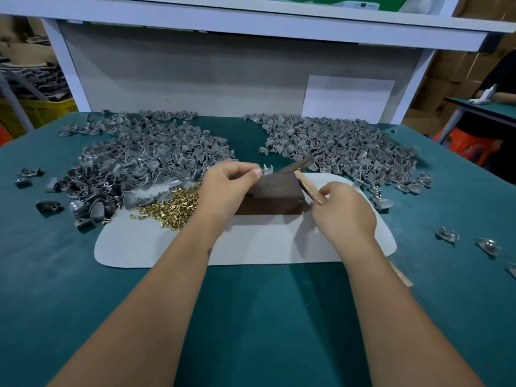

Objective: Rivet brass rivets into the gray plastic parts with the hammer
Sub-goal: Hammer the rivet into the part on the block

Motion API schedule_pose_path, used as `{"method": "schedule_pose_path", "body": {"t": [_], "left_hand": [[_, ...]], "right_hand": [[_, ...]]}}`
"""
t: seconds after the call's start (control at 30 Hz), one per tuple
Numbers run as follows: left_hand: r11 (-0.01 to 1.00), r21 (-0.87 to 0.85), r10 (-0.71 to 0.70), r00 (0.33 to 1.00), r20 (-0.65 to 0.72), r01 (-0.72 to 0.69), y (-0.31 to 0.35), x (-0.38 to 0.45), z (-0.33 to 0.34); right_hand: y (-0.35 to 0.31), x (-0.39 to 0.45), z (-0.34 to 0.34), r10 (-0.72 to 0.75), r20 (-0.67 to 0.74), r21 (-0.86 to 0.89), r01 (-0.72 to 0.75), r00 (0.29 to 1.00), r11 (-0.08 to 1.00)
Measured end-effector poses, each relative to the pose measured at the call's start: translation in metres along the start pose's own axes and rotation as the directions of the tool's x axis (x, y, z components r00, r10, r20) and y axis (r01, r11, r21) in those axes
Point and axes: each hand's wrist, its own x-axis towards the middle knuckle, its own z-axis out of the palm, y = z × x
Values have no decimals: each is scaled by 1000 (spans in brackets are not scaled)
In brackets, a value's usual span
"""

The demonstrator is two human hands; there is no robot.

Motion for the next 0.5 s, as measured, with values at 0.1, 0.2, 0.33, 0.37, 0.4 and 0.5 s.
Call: {"method": "schedule_pose_path", "body": {"t": [0.1, 0.2, 0.33, 0.37, 0.4, 0.5], "left_hand": [[996, -92, 3, 998, 56, 2, 4, -1, -2], [992, -127, 31, 996, 87, -19, 6, -2, -2], [989, -145, 40, 995, 96, -26, 10, -5, -3], [990, -140, 31, 996, 88, -18, 10, -5, -3], [991, -133, 24, 997, 79, -14, 11, -6, -3], [994, -112, 27, 997, 76, -18, 10, -5, -3]], "right_hand": [[-2, -2, 2, -41, -14, -63, 40, 999, 997], [-2, -4, 2, -66, -11, -83, 65, 998, 994], [-3, -6, -1, -76, 4, -98, 76, 997, 992], [-3, -6, -1, -76, 6, -96, 77, 997, 992], [-4, -6, -1, -74, 9, -94, 74, 997, 993], [-4, -7, -1, -52, 21, -101, 54, 998, 993]]}}
